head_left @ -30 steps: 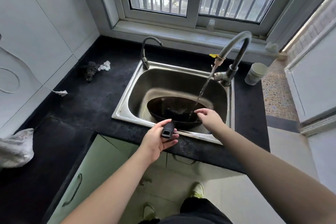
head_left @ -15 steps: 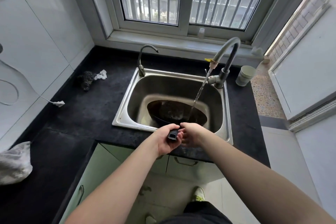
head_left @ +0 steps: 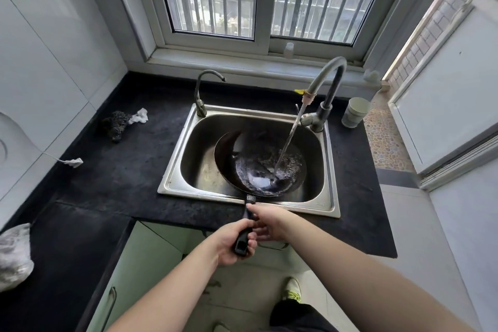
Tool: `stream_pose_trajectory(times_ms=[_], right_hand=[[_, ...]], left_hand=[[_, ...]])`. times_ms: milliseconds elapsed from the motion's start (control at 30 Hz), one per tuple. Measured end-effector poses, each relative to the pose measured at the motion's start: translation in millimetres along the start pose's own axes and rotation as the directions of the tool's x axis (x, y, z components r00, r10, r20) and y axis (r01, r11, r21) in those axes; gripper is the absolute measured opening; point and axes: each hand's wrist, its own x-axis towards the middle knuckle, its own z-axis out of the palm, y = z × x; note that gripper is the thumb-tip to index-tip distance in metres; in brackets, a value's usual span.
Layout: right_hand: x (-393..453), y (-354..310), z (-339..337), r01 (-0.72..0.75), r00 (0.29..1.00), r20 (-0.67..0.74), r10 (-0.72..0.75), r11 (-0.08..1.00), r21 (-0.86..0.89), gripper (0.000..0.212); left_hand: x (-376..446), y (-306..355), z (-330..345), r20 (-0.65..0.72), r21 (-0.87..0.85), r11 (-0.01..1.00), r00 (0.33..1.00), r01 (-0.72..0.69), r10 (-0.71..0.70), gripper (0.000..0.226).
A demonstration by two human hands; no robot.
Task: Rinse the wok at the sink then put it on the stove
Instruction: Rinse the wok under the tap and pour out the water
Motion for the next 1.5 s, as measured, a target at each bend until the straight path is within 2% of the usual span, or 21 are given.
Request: stream_pose_trajectory(times_ms=[167,300,433,600,667,733,900,1033,1200,1433,1500], right_hand=[[10.0,-5.7,8.1,-0.024,0.999,-0.022,0.024,1.0,0.009,0.037],[19.6,-14.2,7.3,-0.035,0.999,-0.036,0.037,0.998,0.057,0.029],[19.2,-17.1,7.0,-0.073,0.997,0.012,0.072,0.991,0.111,0.029],[28.6,-11.7,7.8,-0.091,0.993,0.09,0.073,0.974,0.205,0.033],[30.5,-8.4,6.8,-0.113,0.987,0.144,0.077,0.959,0.261,0.041],[30.6,-6.1,2.7,-0.123,0.982,0.174,0.075,0.95,0.287,0.038],[26.4,-3.7,-5.2,-0.136,0.975,0.21,0.074,0.946,0.296,0.034],[26.8,-4.3,-7.2,-0.122,0.986,0.146,0.079,0.943,0.311,0.029],[34.9,-6.3,0.4,-0.088,0.993,0.094,0.075,0.985,0.147,0.041],[40.0,-17.9,12.3,-0.041,0.989,0.144,0.012,0.978,0.202,0.028],[28.7,-26.0,15.9,-0.041,0.987,0.16,0.014,0.985,0.166,0.031]], left_hand=[[4.7,-0.6,1.2,-0.033,-0.143,0.989,0.999,-0.046,0.042,0.026],[11.2,2.9,1.1,0.12,-0.356,0.934,0.993,0.024,0.02,0.023],[11.3,8.2,-2.9,0.225,-0.406,0.908,0.974,0.106,-0.013,0.036],[6.6,11.9,-4.1,0.129,-0.301,0.951,0.991,0.075,-0.037,0.042],[4.3,10.6,1.8,0.059,-0.253,0.967,0.998,0.043,-0.029,0.038],[3.2,8.9,8.9,-0.018,-0.192,0.981,1.0,0.009,-0.013,0.032],[4.1,2.8,22.5,-0.186,0.078,0.994,0.978,-0.079,0.092,0.026],[8.0,-1.4,29.3,-0.208,0.18,0.976,0.965,-0.121,0.158,0.024],[9.5,-0.4,34.2,-0.251,0.288,0.949,0.946,-0.131,0.207,0.012],[-11.1,25.8,38.7,-0.277,0.419,0.9,0.926,-0.123,0.256,0.017],[-19.3,35.5,38.8,-0.291,0.453,0.885,0.921,-0.105,0.258,0.016]])
